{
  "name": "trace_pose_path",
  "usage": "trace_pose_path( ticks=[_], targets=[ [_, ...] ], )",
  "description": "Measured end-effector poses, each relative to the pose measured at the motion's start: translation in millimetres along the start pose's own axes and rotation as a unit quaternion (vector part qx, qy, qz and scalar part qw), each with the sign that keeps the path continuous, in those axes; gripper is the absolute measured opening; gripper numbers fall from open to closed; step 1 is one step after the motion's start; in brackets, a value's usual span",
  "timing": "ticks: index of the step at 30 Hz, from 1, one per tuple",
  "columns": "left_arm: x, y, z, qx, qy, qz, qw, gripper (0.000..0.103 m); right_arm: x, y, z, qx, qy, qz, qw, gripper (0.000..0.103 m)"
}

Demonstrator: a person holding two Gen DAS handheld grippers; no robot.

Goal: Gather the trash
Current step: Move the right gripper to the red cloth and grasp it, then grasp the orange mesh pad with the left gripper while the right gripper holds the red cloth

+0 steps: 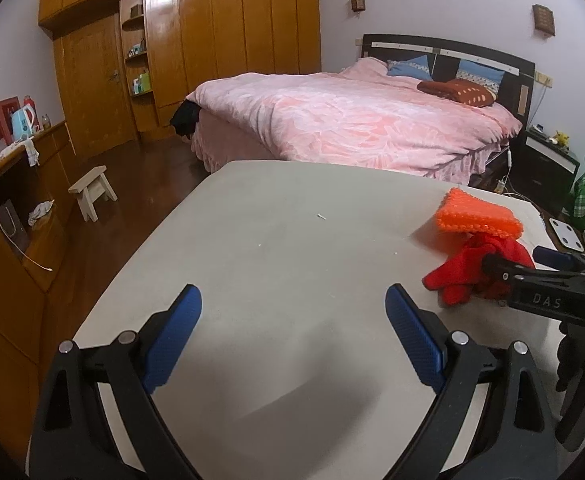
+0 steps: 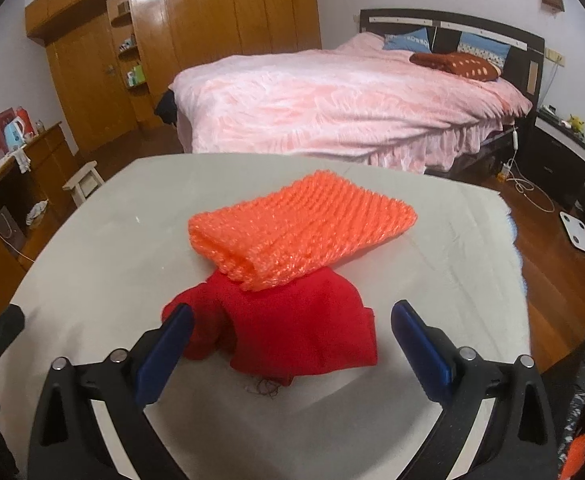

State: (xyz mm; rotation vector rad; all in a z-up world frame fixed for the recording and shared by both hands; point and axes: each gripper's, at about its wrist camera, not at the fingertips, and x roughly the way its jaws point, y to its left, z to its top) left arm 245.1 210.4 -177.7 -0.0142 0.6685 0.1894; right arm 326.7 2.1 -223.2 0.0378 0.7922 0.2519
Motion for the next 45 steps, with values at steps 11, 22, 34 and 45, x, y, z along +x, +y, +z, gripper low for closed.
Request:
trace_pose_path(
  ticks=[11, 22, 34, 45],
  targets=[
    [7, -1, -3, -0.001, 0.009, -0.001, 1.0000, 0.091, 16, 14, 2, -0.014, 0.031, 0.027, 0.999, 0.069],
    [1, -10, 0, 0.003, 0.004, -0.006, 1.0000, 0.091, -11, 10, -6, -0.022, 0.033, 0.070, 0.997, 0.017],
    [-14, -43, 6, 0.016, -0.007, -0.031, 0.9994, 0.091, -80, -9, -29, -0.024, 0.019, 0.089, 0.996, 0.015],
    [-30, -86, 13, 0.037, -0.015, -0.064, 0.9971, 0.091, -133, -46, -21, 0.000, -0.025, 0.065, 0.998, 0.015]
  ],
)
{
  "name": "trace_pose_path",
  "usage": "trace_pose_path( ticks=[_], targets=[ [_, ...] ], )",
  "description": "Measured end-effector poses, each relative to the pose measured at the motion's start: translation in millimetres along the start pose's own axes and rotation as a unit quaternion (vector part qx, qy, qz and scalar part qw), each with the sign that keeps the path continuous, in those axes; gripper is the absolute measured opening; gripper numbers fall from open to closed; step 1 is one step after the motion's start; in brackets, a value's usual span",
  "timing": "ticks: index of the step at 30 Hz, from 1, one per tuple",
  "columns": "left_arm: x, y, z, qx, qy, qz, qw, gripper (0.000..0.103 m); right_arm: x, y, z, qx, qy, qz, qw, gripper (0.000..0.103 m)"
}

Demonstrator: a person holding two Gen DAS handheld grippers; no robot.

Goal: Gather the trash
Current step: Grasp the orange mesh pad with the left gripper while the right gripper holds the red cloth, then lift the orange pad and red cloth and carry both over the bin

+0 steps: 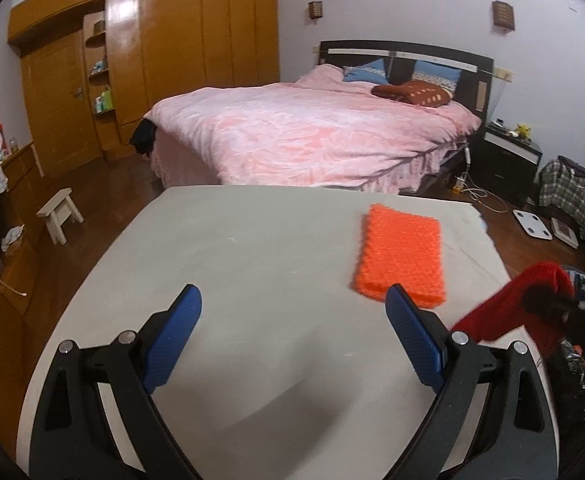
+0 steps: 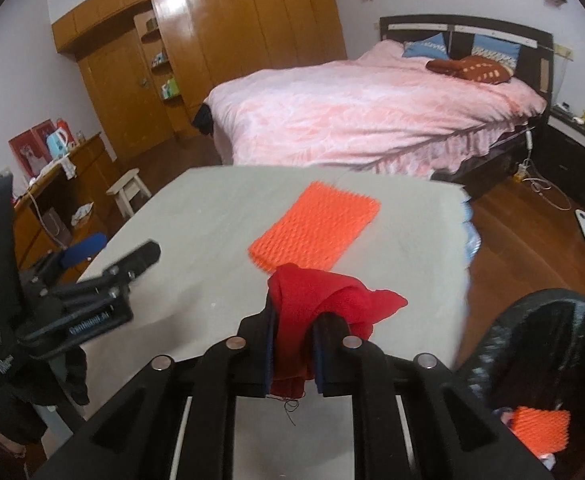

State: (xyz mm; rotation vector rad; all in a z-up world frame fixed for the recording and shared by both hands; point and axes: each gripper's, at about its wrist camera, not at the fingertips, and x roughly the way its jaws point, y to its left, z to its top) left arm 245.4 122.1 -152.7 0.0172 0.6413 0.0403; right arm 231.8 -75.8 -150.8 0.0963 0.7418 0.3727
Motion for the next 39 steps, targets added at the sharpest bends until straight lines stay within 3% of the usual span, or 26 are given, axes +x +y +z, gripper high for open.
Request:
trace_pose_path(
  ticks=[7, 19, 21, 24, 26, 27, 30, 39],
  targets=[
    [26, -26, 7, 0.013, 0.013, -0.031, 0.9993, 0.086, 14, -25, 15, 0.001, -0.008, -0.028, 1.000, 0.015],
    [113, -57, 13, 0.022, 0.079, -0.058, 0.9950, 0.078, 47, -57, 26, 0.017, -0.007, -0.041, 0.999, 0.015],
    [120, -60, 13, 0.023, 0.087, -0.062, 0.9940, 0.073, 51, -60, 25, 0.020, -0.005, -0.041, 0.999, 0.015],
    [134, -66, 9, 0.024, 0.108, -0.074, 0.9910, 0.060, 55, -62, 23, 0.023, -0.002, -0.040, 0.999, 0.015],
    [137, -69, 8, 0.017, 0.113, -0.093, 0.9891, 0.044, 55, -64, 23, 0.025, -0.003, -0.040, 0.999, 0.015],
    [136, -71, 8, 0.019, 0.111, -0.094, 0.9892, 0.041, 55, -64, 23, 0.025, -0.003, -0.040, 0.999, 0.015],
    [132, -75, 11, 0.022, 0.096, -0.087, 0.9913, 0.012, 55, -63, 23, 0.025, -0.003, -0.039, 0.999, 0.015],
    [87, -71, 27, 0.006, 0.049, -0.087, 0.9950, 0.011, 36, -58, 26, 0.026, -0.016, -0.038, 0.999, 0.015]
  ],
)
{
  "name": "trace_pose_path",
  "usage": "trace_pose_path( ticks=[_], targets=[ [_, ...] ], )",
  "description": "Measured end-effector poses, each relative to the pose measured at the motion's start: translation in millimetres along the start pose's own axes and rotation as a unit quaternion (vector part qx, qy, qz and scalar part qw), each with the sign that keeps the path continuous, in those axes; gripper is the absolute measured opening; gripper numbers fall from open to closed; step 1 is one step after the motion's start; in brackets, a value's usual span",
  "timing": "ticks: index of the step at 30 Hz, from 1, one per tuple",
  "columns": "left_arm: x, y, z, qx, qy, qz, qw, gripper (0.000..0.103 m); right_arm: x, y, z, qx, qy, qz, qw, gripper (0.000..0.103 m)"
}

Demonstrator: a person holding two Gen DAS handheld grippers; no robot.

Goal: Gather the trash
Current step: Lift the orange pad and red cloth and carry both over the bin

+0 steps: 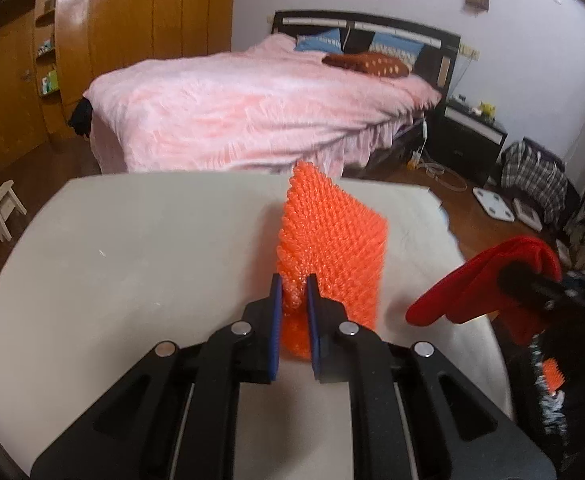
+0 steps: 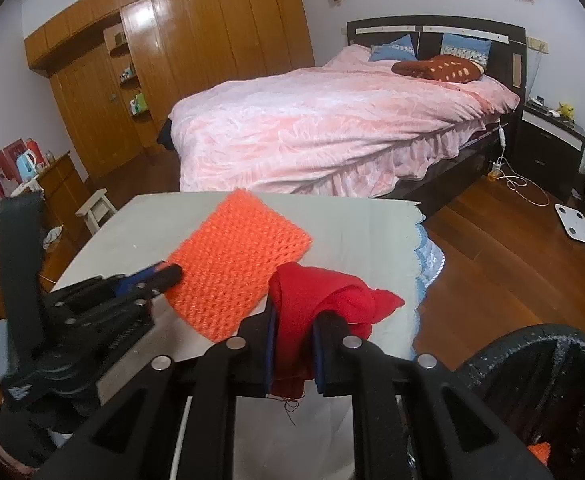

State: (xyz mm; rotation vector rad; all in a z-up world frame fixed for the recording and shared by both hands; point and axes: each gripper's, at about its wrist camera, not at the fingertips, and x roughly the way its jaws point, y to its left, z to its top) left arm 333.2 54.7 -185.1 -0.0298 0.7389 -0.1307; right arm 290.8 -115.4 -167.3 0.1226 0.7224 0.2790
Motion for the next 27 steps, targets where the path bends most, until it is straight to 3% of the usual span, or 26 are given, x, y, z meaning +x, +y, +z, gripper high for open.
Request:
trace_pose_path(
  ticks=[10, 27],
  targets=[
    [-86, -12, 9, 0.012, -0.050, 0.016, 0.9986, 0.010, -55, 16, 7, -0.013, -0.032, 0.007, 0.999, 0.015],
    [-185, -52, -7, 0.026, -0.092, 0.005, 0.9954, 0.010, -165, 20, -7, -0.021, -0.083, 0.004, 0.996, 0.015]
  ],
)
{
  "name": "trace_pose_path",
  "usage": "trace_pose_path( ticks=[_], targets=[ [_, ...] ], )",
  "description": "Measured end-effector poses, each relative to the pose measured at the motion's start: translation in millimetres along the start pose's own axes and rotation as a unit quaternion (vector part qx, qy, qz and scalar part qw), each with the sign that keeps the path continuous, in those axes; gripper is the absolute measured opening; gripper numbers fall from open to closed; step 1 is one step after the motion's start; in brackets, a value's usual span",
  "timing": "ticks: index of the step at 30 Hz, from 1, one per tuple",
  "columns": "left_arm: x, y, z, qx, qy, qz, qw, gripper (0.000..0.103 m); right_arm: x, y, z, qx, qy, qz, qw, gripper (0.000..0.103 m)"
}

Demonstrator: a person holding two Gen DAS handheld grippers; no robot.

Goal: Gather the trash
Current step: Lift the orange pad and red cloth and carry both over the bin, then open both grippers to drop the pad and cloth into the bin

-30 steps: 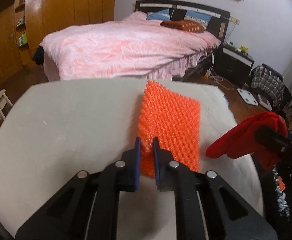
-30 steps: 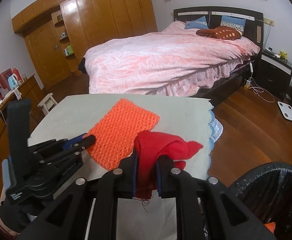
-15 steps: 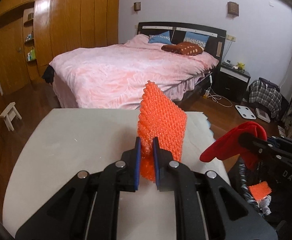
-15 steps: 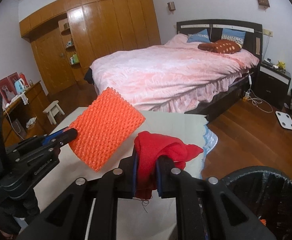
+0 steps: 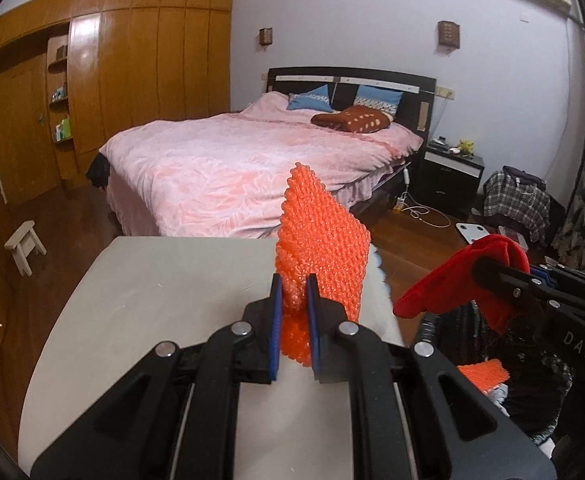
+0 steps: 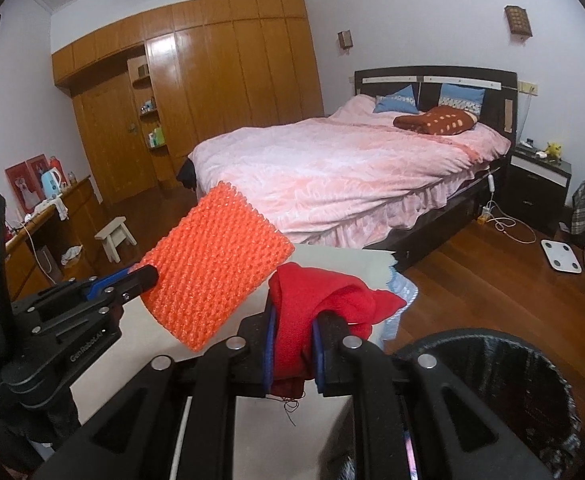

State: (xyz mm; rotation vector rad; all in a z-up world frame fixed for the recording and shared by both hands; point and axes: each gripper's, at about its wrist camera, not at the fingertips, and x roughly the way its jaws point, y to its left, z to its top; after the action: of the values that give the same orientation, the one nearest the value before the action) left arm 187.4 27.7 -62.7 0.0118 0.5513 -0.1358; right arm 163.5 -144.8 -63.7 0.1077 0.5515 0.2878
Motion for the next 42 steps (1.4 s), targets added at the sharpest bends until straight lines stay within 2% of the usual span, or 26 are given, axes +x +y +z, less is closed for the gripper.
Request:
trace_pose_path(
  ticks=[7, 20, 34, 42],
  targets=[
    [-23, -34, -6, 0.013, -0.005, -0.029, 0.9995, 0.010, -40, -19, -7, 0.001, -0.011, -0.018, 1.000, 0.015],
    [-35, -114, -23, 0.049, -0.003, -0.090, 0.9947, 0.010, -92, -75, -29, 0.028, -0.020, -0.075, 0.997, 0.015],
    [1, -187, -43, 0.096, 0.032, -0.128, 0.9866, 0.010, -105, -135, -59, 0.062, -0.001, -0.130, 0.989, 0.015],
    [27, -203, -53, 0.105, 0.050, -0.135, 0.9839, 0.010, -93, -154, -70, 0.071, 0.016, -0.140, 0.988, 0.015]
  ],
)
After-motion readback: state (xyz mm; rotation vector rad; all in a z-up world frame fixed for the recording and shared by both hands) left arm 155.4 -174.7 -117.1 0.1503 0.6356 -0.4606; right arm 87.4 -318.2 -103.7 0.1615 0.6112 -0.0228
